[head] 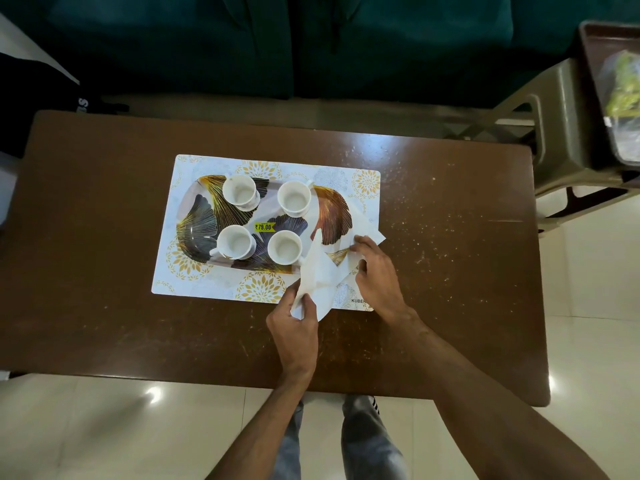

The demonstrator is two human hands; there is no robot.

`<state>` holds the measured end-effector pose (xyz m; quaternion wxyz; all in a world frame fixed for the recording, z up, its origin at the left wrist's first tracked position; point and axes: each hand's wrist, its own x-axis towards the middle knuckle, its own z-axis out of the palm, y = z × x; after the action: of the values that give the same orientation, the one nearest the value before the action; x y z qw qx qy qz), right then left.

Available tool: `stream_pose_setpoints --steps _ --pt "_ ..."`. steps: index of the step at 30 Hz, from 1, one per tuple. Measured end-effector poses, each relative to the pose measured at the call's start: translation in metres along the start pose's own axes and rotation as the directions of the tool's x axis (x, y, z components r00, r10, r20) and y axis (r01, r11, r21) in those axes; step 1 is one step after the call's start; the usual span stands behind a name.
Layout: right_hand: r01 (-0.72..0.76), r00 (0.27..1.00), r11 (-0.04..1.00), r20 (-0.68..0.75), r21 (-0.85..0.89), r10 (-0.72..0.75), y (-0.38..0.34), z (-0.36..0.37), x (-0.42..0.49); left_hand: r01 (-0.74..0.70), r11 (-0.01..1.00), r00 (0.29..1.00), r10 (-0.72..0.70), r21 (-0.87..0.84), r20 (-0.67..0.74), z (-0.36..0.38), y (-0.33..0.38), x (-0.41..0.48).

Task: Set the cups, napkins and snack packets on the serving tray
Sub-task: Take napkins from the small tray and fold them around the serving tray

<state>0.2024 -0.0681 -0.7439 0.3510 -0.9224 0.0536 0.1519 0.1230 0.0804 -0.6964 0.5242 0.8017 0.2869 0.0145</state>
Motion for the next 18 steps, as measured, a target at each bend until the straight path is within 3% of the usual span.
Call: stream_pose_setpoints --steps 11,14,18 --pt "-0.016 0.971 0.971 -0.228 0.239 0.072 -0.017 -0.014 -0.011 -0.014 1.000 1.000 0.014 -0.021 -0.005 -0.003 0.007 -0.006" --pt "-0.068 0.975 0.910 -0.168 0.409 0.148 -0.033 -0.019 -0.014 -0.032 0.999 0.999 0.032 -0.029 -0.014 -0.003 0.014 -0.006" --pt "-0.224 0.967 0.741 0.049 0.633 0.250 -0.054 -0.031 -0.020 -0.166 0.983 0.986 0.166 -0.075 -0.008 -0.010 0.029 -0.003"
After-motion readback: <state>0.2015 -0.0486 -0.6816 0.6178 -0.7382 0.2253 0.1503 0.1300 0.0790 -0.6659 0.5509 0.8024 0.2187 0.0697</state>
